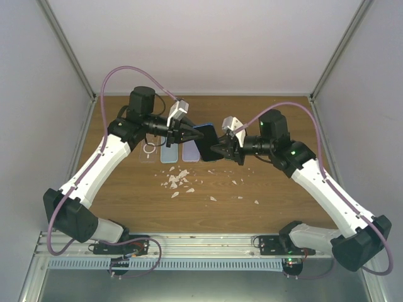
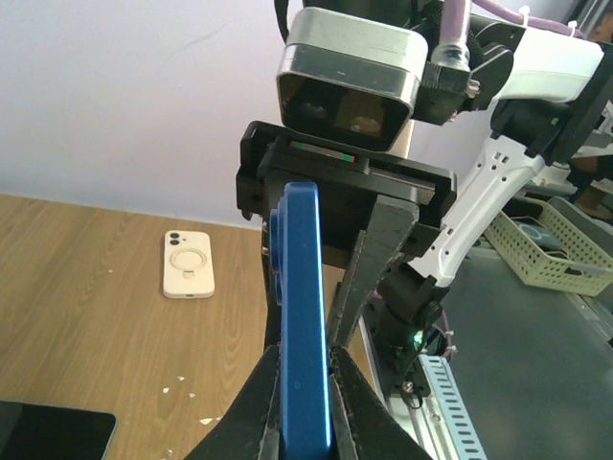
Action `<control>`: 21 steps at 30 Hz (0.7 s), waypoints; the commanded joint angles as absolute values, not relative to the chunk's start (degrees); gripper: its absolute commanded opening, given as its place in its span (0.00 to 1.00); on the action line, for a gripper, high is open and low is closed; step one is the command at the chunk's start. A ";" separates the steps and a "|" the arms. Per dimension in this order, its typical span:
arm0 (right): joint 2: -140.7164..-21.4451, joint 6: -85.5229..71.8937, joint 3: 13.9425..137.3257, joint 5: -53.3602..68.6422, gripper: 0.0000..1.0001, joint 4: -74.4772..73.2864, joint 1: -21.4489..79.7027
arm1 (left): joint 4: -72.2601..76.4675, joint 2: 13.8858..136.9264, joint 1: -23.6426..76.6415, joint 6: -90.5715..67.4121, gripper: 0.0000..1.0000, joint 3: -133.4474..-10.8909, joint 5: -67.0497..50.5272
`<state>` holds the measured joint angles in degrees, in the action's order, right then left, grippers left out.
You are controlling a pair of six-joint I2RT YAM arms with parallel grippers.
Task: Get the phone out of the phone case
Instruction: Place the phone at the center of the board.
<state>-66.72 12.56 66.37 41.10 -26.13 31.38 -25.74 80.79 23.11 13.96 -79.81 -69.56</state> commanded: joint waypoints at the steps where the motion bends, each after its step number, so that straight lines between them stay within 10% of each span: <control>1: -67.14 10.42 66.84 43.12 0.12 -25.88 30.94 | -19.50 79.78 23.56 10.14 0.00 -81.91 -71.43; 5: -67.24 8.91 66.91 43.91 0.01 -25.77 29.89 | -18.58 80.06 23.53 8.82 0.04 -81.78 -70.29; 8: -67.56 8.46 66.88 46.34 0.01 -27.28 27.47 | -15.32 80.05 21.85 4.27 0.52 -81.45 -69.09; 13: -67.94 8.48 66.50 48.60 0.00 -30.28 23.29 | -11.35 80.18 18.77 -1.74 0.98 -80.69 -67.10; 21: -69.53 9.79 64.61 51.61 0.00 -36.08 14.97 | -8.54 80.21 13.29 -6.60 0.99 -78.00 -62.55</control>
